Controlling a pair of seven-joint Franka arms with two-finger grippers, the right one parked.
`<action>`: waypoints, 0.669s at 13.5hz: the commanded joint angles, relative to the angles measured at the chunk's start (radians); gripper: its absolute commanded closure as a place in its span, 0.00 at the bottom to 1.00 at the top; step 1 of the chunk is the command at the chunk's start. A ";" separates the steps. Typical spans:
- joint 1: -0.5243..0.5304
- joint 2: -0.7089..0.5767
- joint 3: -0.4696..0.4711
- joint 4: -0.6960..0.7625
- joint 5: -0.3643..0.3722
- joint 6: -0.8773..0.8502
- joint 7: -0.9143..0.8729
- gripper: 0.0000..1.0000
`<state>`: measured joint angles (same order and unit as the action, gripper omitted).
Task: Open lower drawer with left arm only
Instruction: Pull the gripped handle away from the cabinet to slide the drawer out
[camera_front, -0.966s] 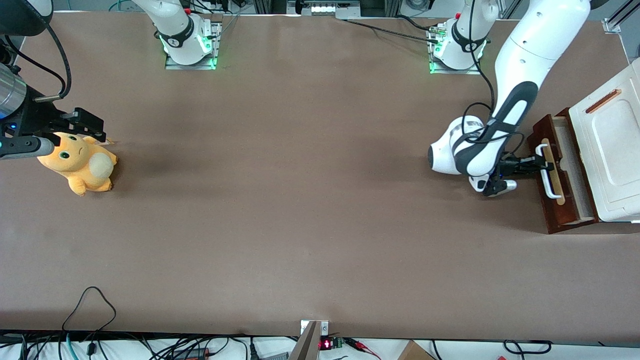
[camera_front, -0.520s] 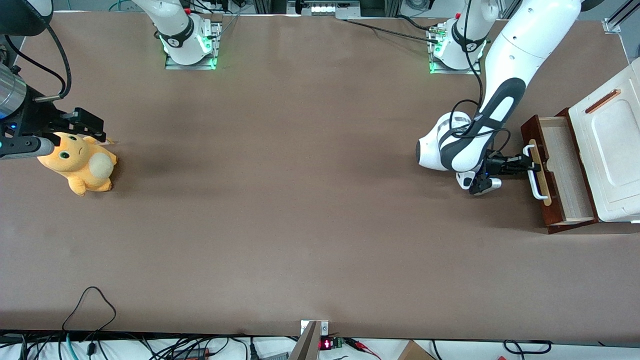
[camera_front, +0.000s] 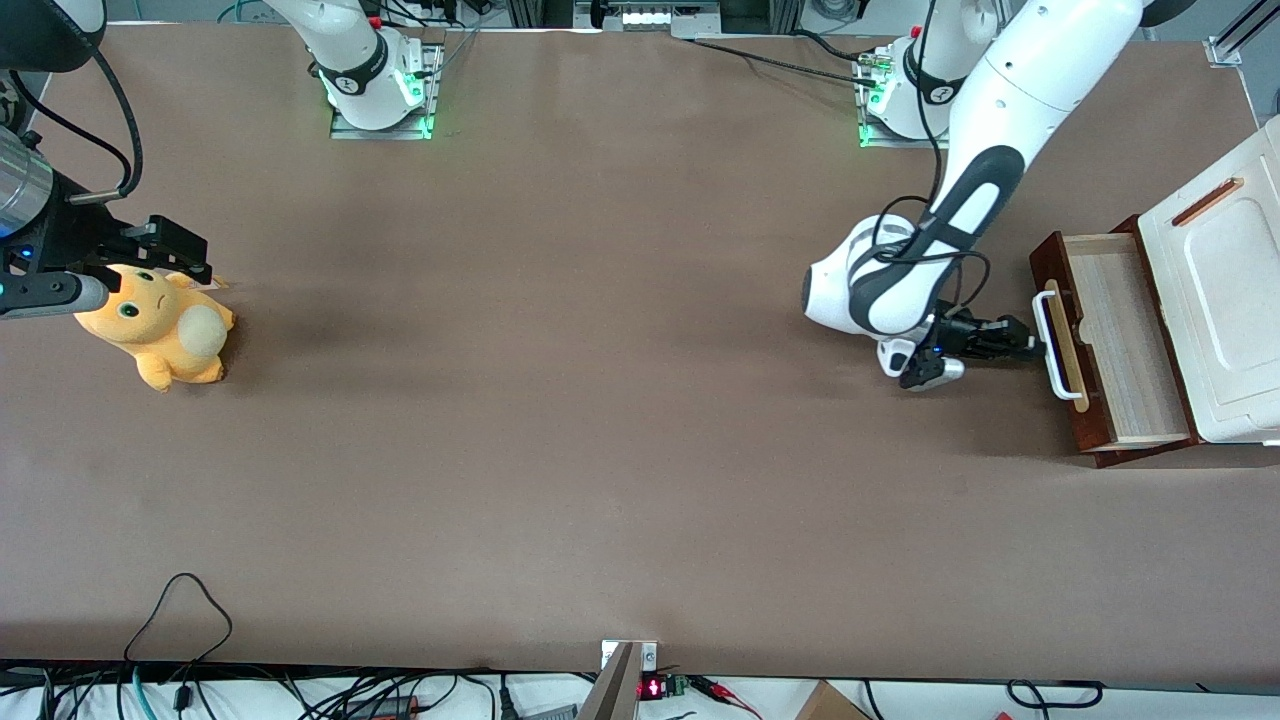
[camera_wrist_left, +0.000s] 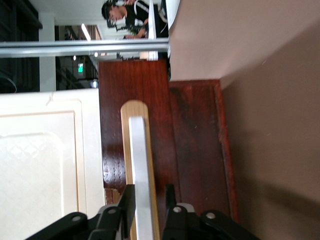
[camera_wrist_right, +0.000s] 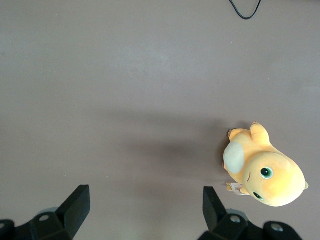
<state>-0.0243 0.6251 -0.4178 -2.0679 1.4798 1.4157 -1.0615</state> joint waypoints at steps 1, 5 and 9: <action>0.001 0.015 0.001 0.022 0.011 0.003 0.029 0.42; 0.010 -0.022 -0.004 0.034 -0.019 0.014 0.057 0.00; 0.014 -0.087 -0.026 0.214 -0.322 0.091 0.167 0.00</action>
<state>-0.0235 0.5949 -0.4308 -1.9353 1.2892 1.4665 -1.0012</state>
